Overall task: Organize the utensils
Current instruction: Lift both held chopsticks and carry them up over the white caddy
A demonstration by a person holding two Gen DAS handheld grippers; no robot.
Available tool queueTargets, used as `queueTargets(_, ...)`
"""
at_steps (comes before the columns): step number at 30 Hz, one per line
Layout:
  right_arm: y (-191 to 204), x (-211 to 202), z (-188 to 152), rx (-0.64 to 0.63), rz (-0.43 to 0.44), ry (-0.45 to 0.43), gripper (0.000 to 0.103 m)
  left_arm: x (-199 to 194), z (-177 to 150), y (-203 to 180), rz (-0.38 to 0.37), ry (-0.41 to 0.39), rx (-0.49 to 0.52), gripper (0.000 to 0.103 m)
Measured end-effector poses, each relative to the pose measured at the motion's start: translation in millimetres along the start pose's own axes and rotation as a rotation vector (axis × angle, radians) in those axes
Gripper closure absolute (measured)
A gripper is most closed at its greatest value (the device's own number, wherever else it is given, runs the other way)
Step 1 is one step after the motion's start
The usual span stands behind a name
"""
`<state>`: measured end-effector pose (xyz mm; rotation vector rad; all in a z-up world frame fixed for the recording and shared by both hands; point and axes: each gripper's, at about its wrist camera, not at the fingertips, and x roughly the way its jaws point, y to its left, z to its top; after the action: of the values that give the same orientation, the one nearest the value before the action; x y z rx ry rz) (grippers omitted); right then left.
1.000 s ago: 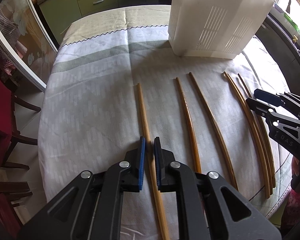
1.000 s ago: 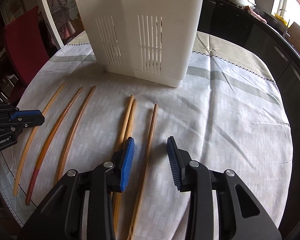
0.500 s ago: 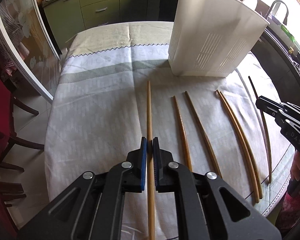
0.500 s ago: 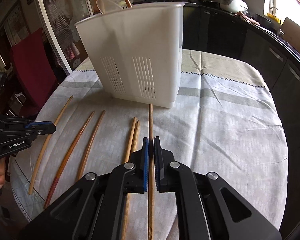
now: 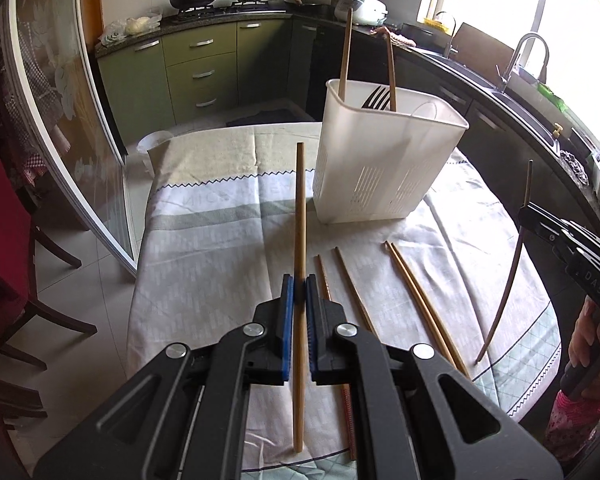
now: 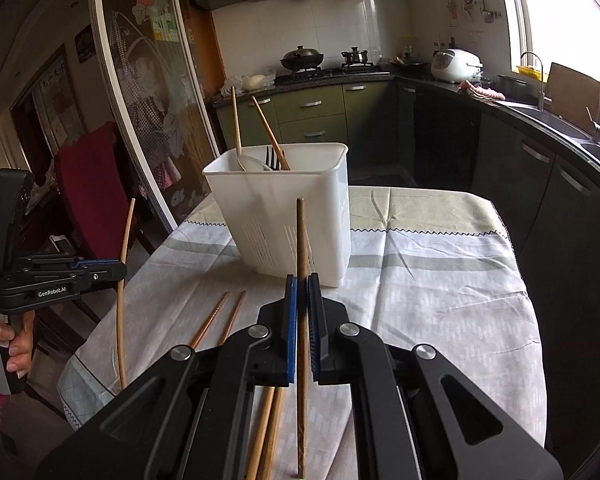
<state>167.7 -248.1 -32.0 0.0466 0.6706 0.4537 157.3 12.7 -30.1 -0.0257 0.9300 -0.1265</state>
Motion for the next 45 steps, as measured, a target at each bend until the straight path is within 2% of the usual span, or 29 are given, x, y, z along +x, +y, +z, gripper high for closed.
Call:
queueTargets(5, 6, -21, 1, -0.016, -0.003, -0.050, 0.097, -22, 3, -4, 0.000, -0.054, 0.006, 0.097)
queueTargets(15, 8, -53, -7, -0.019, 0.003, -0.093, 0.097, -37, 3, -13, -0.005, -0.082, 0.030, 0.097)
queueTargets(35, 13, -51, -5, -0.043, 0.000, -0.082, 0.097, -51, 4, -23, -0.005, -0.109, 0.057, 0.097)
queueTargets(45, 21, -57, 8, -0.073, 0.008, -0.094, 0.097, -60, 11, -25, -0.008, -0.119, 0.063, 0.097)
